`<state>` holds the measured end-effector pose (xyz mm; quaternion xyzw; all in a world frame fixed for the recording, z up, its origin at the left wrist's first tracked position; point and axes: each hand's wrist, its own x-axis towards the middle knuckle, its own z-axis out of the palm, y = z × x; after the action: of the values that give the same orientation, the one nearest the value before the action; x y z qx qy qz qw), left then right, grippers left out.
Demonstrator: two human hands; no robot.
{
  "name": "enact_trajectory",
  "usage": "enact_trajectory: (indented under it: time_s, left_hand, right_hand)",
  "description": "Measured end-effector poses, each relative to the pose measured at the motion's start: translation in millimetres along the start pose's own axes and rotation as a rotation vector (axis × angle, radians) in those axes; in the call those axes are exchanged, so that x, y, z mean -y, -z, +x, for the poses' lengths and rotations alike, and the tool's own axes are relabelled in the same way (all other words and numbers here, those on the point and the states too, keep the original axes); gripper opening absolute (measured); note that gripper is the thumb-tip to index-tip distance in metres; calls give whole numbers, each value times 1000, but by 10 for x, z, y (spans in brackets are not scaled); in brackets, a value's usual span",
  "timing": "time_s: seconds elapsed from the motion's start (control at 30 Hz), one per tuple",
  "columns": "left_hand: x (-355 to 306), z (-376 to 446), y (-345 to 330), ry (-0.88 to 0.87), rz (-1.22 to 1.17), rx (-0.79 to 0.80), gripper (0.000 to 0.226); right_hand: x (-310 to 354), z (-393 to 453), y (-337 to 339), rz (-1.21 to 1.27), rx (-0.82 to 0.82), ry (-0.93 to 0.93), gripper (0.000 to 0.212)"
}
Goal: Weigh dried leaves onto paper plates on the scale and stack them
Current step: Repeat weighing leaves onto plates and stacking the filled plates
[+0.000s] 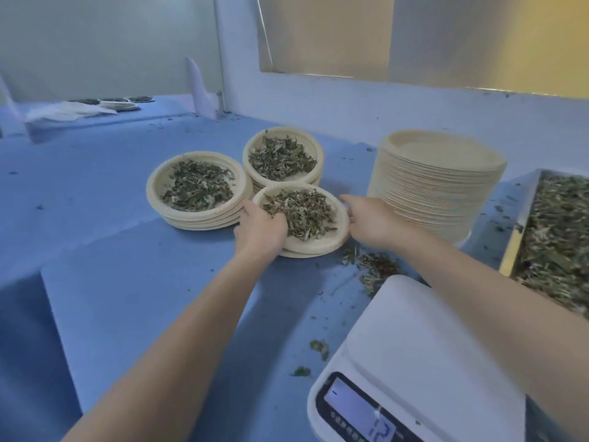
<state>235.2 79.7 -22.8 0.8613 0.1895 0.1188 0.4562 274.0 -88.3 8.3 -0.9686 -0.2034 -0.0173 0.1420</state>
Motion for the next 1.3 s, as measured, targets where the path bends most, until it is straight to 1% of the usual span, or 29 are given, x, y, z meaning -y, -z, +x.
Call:
enact_trajectory:
  time_s: [0.1,0.2,0.3,0.37,0.43,0.53,0.6,0.67,0.8,0.87,0.93,1.0,1.07,1.1,1.13,1.17,1.23,1.3]
  left_hand:
    - [-34,-19,-40,37,109,-48,47]
    - [-73,-23,-45,71,184,-29,52]
    - [-142,-84,3,129,127,-11,57]
    - [-191,-194,51,122,98,-35,60]
    - [-254,-345,101,35,135,-88,57]
    - [-480,-544,115,-182,174,-113,47]
    - [-723,-633,60,-319,193,-66,46]
    - [-1013,-708,-36,-415,160,11,44]
    - [-1539,-744,-266,-506,124,96,42]
    - [-1733,-698,-406,-505,131,115,43]
    - [-1866,-612,-535,-466,157,107,44]
    - [-1917,-482,-646,-400,213,88,46]
    - [-1884,-317,-721,-308,242,79,47]
    - [-1862,-256,-739,-255,220,91,47]
    - [-1840,-212,-750,-212,195,113,45]
    - [-1824,-183,-762,-199,187,140,43]
    - [-1812,-147,-780,-237,218,167,37]
    - [-1811,-136,-781,-277,231,182,33]
  right_hand:
    - [-12,-22,27,-74,34,-56,32]
    - [57,-88,73,-85,106,-71,36]
    - [145,-183,105,-14,157,-82,48]
    - [176,-257,152,18,152,-81,60]
    - [183,-342,230,61,106,-48,63]
    - [192,-462,418,132,-16,30,62]
    - [198,-520,585,210,-76,68,61]
    - [172,-570,774,279,-147,92,59]
    - [-93,-671,1145,370,-316,84,55]
    - [-342,-678,1279,323,-366,-7,50]
    - [-610,-661,1348,215,-370,-129,47]
    - [-836,-623,1357,165,-355,-240,47]
    - [-987,-562,1331,166,-342,-325,42]
    - [-1035,-531,1306,201,-340,-351,35]
    - [-1067,-501,1283,249,-340,-377,22]
    - [-1087,-471,1263,297,-352,-400,16]
    - [-1125,-408,1214,377,-360,-424,35]
    - [-1127,-380,1200,425,-366,-420,37]
